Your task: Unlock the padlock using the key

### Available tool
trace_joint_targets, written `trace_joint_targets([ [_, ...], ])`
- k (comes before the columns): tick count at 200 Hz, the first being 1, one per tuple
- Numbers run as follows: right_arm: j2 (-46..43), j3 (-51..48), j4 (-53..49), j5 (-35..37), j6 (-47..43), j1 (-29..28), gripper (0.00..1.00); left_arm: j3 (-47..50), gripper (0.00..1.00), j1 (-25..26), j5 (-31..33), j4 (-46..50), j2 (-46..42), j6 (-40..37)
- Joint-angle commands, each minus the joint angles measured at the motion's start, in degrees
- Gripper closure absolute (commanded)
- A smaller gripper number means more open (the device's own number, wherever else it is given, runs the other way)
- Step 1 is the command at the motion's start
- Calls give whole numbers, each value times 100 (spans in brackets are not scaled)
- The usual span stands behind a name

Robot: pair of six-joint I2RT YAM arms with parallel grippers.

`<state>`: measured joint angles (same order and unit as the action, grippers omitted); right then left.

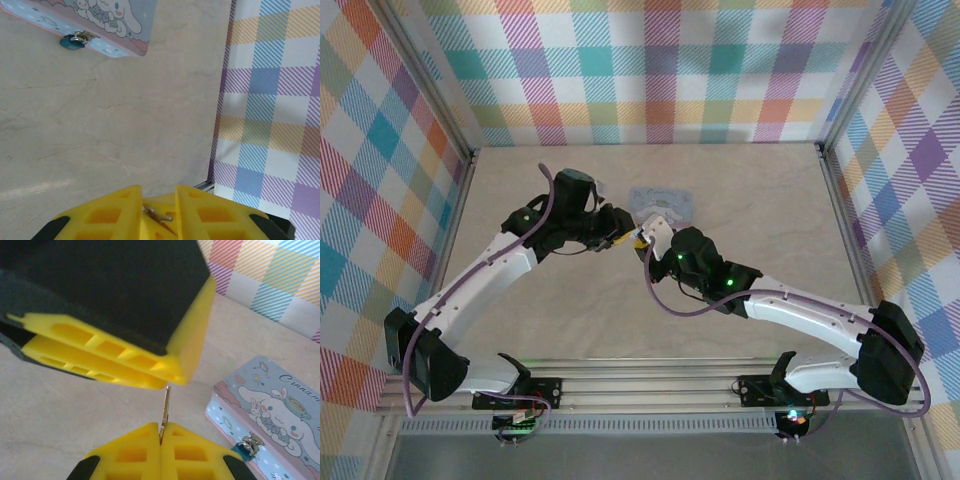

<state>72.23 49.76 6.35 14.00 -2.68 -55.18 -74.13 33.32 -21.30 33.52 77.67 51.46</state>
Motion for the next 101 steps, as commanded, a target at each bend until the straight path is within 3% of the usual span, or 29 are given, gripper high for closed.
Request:
trace_joint_targets([
  [1,-21,140,78,191,-121,-35,100,-92,76,60,56,191,19,-19],
  [101,1,104,35,156,-139,-37,100,-86,75,60,-176,50,159,-198],
])
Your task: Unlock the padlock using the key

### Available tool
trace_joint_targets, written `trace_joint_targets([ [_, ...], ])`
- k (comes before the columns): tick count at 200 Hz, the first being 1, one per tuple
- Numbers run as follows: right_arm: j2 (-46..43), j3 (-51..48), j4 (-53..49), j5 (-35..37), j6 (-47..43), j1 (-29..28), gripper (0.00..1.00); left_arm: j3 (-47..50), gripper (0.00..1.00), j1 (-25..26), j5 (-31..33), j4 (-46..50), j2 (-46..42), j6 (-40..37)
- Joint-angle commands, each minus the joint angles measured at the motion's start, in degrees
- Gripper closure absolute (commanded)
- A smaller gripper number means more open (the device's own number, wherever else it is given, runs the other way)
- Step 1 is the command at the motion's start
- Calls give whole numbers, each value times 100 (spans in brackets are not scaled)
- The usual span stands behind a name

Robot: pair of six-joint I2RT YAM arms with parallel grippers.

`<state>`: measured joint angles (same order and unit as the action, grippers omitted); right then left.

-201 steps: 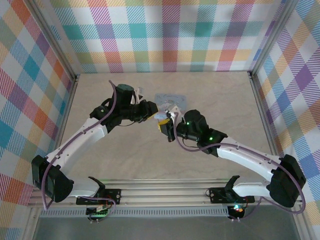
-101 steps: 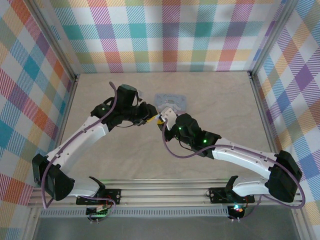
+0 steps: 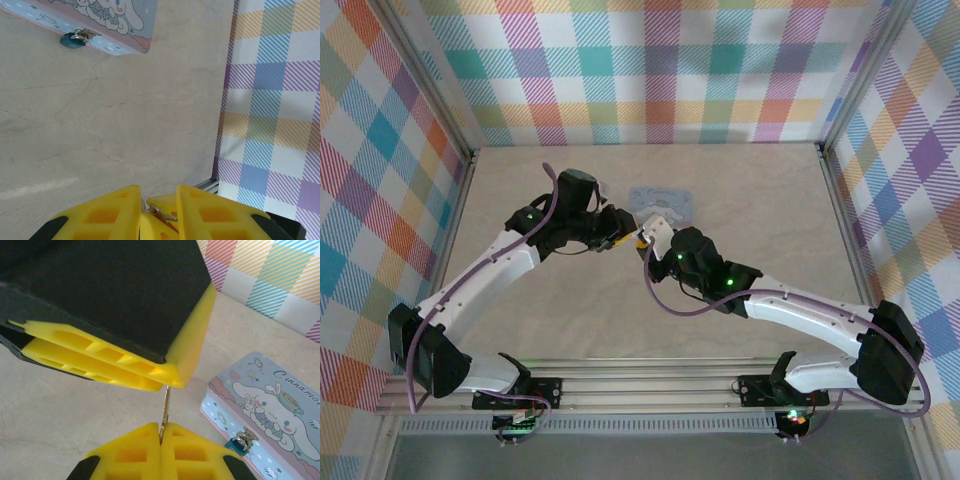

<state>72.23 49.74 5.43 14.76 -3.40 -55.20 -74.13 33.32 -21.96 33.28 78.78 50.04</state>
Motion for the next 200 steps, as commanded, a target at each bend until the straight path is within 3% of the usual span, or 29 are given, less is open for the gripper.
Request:
trace_joint_targets([
  [1,6,111,126,80,-70,-35,100,-85,75,60,-109,74,48,-56],
  [39,81,150,107,32,-99,-32,100,-58,75,60,-162,49,69,-49],
  [60,79,142,98,-260,-96,-18,100,-122,71,48,-123,11,61,-414],
  [96,-37,209,-154,-1730,403,441,100,148,66,-276,-116,-646,-338,-1480],
  [151,-197,429,-517,-4223,1468,1675,100,1050,64,-546,-117,-2177,-1468,-3204],
  [163,-239,449,-500,-4670,1640,1873,100,1166,58,-546,-532,-2417,-1605,-3536],
  [176,-290,454,-415,-5065,1852,2051,100,1238,53,-554,-1467,-2720,-1638,-3890],
  [200,-390,393,-124,-5615,2235,2248,100,1176,52,-580,-2628,-3130,-1312,-3779],
])
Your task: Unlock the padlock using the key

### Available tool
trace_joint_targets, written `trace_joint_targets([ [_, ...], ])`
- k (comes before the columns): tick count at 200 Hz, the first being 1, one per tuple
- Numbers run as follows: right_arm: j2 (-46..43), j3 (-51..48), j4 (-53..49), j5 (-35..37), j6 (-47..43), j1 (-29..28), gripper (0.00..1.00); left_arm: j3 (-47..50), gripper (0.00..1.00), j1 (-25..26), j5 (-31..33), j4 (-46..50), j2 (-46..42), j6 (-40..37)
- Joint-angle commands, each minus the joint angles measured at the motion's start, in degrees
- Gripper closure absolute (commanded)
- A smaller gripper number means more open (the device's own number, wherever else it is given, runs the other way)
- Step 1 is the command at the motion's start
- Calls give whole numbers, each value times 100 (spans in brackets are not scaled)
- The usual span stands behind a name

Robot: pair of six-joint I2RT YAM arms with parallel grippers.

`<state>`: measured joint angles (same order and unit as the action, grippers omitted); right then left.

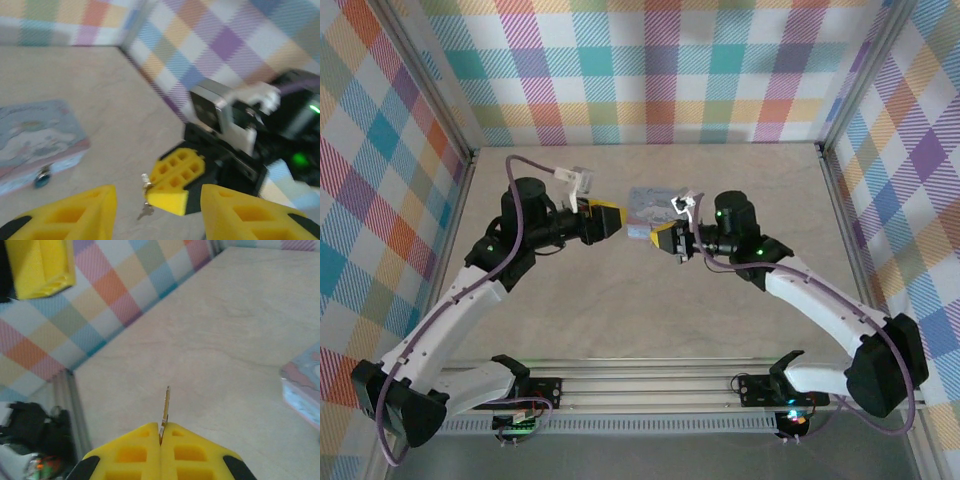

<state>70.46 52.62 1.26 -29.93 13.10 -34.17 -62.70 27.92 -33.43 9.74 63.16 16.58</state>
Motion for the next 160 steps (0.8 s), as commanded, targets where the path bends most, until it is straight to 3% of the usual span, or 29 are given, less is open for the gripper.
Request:
trace_joint_targets([
  [1,-215,102,312,-1168,600,147,100,27,53,-41,-1521,-796,264,-417],
  [19,-259,88,441,-1469,808,207,100,-158,76,-46,-2077,-985,703,-15],
  [56,-316,51,612,-1835,1046,227,100,-437,67,-41,-2816,-1401,1440,622],
  [91,-444,-66,873,-1948,1230,262,100,-244,69,-38,-2956,-1881,1415,872],
  [160,-480,-151,1011,-1853,1317,266,100,-152,73,32,-3052,-1898,1294,961],
])
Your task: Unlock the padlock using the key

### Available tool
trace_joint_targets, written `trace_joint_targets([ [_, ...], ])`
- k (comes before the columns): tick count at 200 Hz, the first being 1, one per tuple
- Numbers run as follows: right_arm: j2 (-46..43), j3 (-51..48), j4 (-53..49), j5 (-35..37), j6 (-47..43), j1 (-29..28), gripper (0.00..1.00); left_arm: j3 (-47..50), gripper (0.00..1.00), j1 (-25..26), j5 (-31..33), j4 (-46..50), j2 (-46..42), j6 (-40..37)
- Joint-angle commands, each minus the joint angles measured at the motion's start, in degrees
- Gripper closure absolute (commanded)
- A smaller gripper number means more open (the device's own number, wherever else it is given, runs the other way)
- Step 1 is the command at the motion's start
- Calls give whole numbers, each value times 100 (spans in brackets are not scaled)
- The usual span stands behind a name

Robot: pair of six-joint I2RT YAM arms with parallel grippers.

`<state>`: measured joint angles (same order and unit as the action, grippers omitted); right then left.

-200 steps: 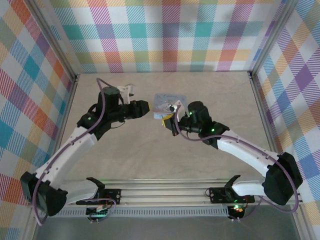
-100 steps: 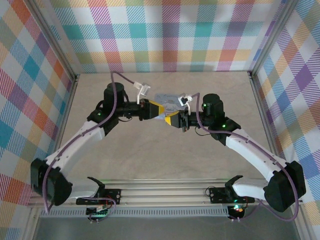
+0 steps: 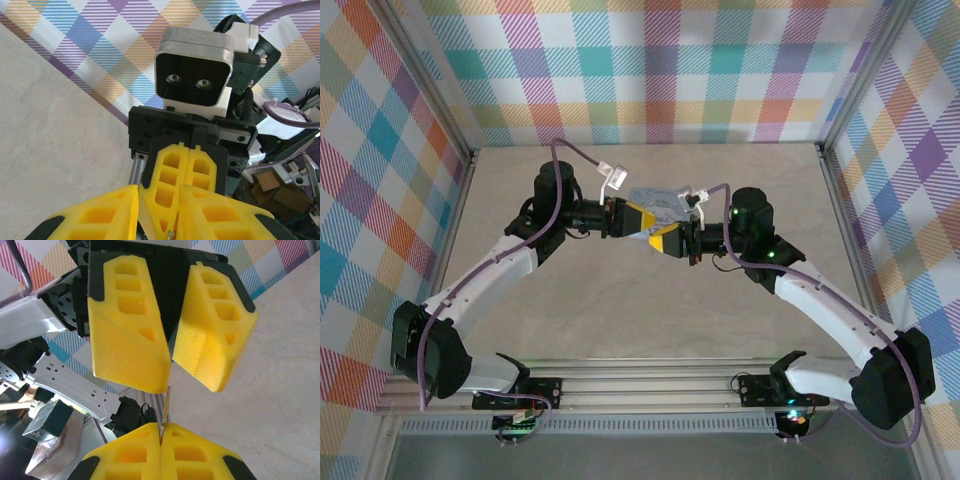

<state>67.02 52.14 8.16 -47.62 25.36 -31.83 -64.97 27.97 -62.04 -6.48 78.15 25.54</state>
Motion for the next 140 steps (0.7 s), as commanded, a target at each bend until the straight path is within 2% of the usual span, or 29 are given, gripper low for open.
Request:
trace_joint_targets([
  [1,-137,-105,328,-87,95,35,100,74,73,31,-188,-280,-204,65],
  [78,-320,-257,459,55,173,37,100,72,78,240,-129,140,-168,-194],
  [94,-364,-281,427,95,166,37,100,46,84,262,-124,183,-170,-203],
  [114,-409,-301,352,191,169,37,100,-21,100,294,-136,311,-169,-255],
  [140,-474,-352,219,442,147,36,100,-332,100,375,-51,1390,-179,-1088],
])
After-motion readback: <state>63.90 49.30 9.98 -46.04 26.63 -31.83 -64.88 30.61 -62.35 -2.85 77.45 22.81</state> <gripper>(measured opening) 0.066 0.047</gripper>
